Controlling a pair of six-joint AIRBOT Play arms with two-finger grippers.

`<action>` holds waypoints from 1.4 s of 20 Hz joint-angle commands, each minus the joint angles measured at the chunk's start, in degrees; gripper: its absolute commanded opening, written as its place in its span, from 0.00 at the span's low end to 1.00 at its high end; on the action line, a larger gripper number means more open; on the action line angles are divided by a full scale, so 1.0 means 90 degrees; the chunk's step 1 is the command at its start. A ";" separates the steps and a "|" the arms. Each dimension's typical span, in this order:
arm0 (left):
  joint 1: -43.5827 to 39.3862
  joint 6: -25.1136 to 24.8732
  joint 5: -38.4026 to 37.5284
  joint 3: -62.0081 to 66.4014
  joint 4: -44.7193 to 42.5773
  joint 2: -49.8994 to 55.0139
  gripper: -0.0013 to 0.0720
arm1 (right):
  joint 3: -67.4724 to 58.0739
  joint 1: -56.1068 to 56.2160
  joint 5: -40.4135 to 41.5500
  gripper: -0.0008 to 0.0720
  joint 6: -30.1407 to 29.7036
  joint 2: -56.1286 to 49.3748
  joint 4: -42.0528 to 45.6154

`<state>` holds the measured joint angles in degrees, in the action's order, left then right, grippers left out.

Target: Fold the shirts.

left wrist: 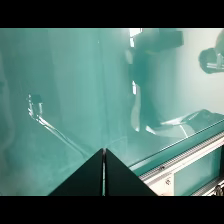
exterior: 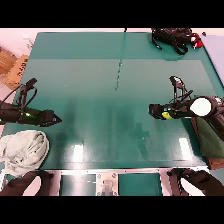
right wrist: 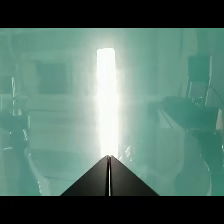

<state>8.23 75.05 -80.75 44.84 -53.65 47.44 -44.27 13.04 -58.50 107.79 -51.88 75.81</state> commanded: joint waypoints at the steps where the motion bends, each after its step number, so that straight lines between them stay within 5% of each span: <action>1: 0.0005 0.0000 0.0029 -0.0002 -0.0007 -0.0005 0.05 | 0.0002 0.0005 0.0000 0.04 0.0000 0.0002 0.0000; 5: 0.0007 0.0015 0.0097 0.0000 -0.0194 -0.0005 0.05 | 0.0002 0.0005 0.0000 0.04 0.0000 0.0002 0.0000; 7: 0.0012 0.0644 0.0097 0.0002 -0.1163 -0.0005 0.05 | 0.0002 0.0005 0.0000 0.04 0.0000 0.0002 0.0000; 8: 0.0012 0.1124 0.0053 0.0002 -0.1931 -0.0005 0.14 | 0.0002 0.0005 0.0000 0.04 0.0000 0.0002 0.0000; 9: 0.0012 0.1583 -0.0024 0.0000 -0.2749 -0.0005 0.68 | 0.0002 0.0005 0.0000 0.04 0.0000 0.0002 0.0000; 10: 0.0012 0.2021 -0.0085 -0.0002 -0.3536 -0.0005 1.00 | 0.0002 0.0005 0.0000 0.04 0.0000 0.0002 0.0000; 15: 0.0012 0.2329 -0.0097 -0.0714 -0.5756 0.0002 0.99 | 0.0002 0.0005 0.0000 0.04 0.0000 0.0002 0.0000; 20: 0.0012 0.2327 0.1486 -0.2064 -0.6188 0.0010 0.98 | 0.0002 0.0005 0.0000 0.04 0.0000 0.0002 0.0000; 21: 0.0012 0.2324 0.1719 -0.2249 -0.6188 0.0010 0.79 | 0.0005 0.0005 0.0002 0.04 0.0000 0.0002 0.0000; 23: 0.0012 0.2295 0.1880 -0.2395 -0.6181 0.0010 0.19 | 0.0005 0.0005 0.0000 0.04 0.0000 0.0002 0.0000; 24: 0.0012 0.2217 0.1843 -0.2339 -0.6144 0.0010 0.05 | 0.0005 0.0005 0.0000 0.04 0.0000 0.0002 0.0000; 28: 0.0010 0.1336 0.1263 -0.1120 -0.4864 0.0007 0.04 | 0.0005 0.0005 0.0000 0.04 0.0000 0.0002 0.0000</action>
<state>8.34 93.01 -67.48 29.02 -105.62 47.53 -44.27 13.04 -58.48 107.79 -51.90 75.83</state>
